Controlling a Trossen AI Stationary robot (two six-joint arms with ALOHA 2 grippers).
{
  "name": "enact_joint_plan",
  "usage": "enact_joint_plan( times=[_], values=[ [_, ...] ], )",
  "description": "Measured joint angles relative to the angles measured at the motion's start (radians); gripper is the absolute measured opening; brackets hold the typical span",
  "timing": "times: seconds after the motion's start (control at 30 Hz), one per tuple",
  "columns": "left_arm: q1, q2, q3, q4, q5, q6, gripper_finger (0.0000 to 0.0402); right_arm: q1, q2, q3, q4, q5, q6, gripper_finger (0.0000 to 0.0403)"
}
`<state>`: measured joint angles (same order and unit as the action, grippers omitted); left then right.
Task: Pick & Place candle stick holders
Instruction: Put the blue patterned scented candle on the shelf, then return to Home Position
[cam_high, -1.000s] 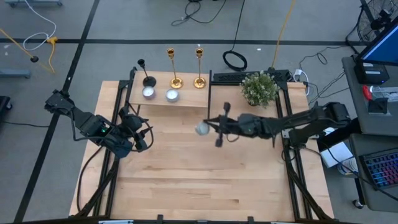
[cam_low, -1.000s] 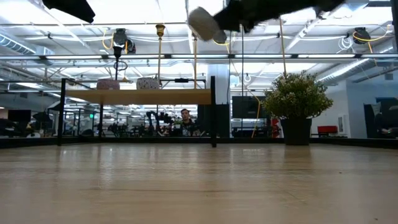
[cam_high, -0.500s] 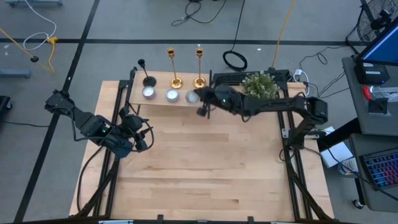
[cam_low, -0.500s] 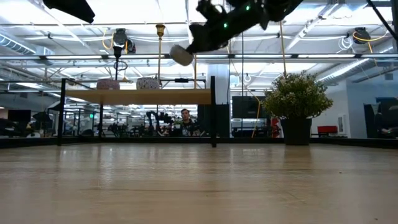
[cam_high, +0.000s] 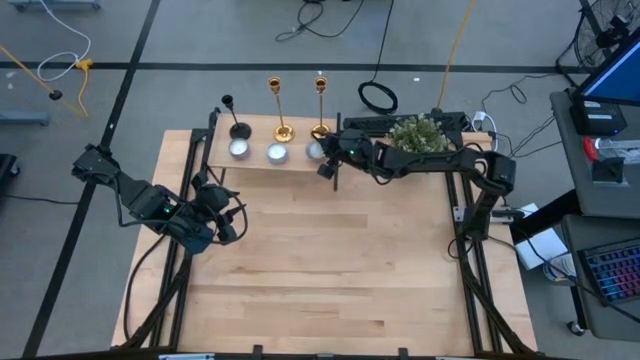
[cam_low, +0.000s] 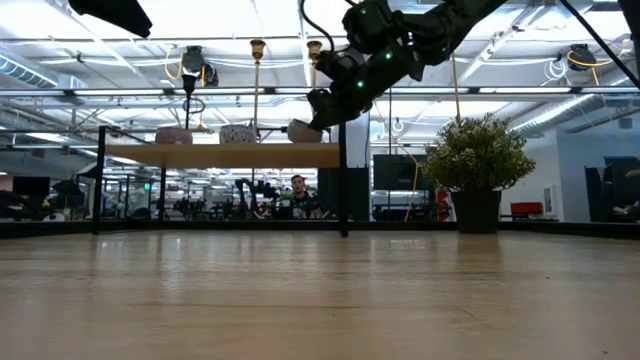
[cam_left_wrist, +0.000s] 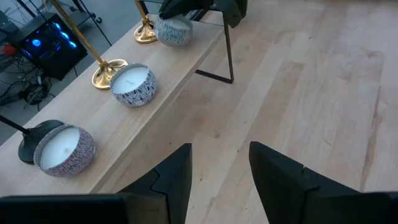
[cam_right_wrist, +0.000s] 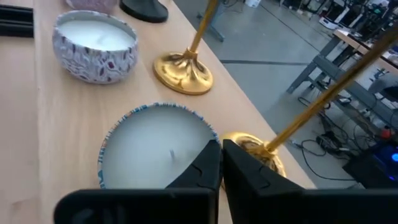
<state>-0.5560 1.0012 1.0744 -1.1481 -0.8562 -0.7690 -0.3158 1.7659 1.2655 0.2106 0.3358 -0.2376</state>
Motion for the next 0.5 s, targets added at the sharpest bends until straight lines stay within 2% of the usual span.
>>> enact_joint_plan(
  times=[0.2, 0.5],
  values=[
    [0.0, 0.0, 0.0, 0.0, 0.001, -0.001, 0.0163, 0.001, -0.009, 0.0, -0.016, -0.001, -0.009, 0.0013],
    [0.0, 0.0, 0.0, 0.0, 0.001, -0.022, 0.0163, 0.001, -0.009, 0.0, -0.026, -0.001, -0.01, 0.0062]
  ],
)
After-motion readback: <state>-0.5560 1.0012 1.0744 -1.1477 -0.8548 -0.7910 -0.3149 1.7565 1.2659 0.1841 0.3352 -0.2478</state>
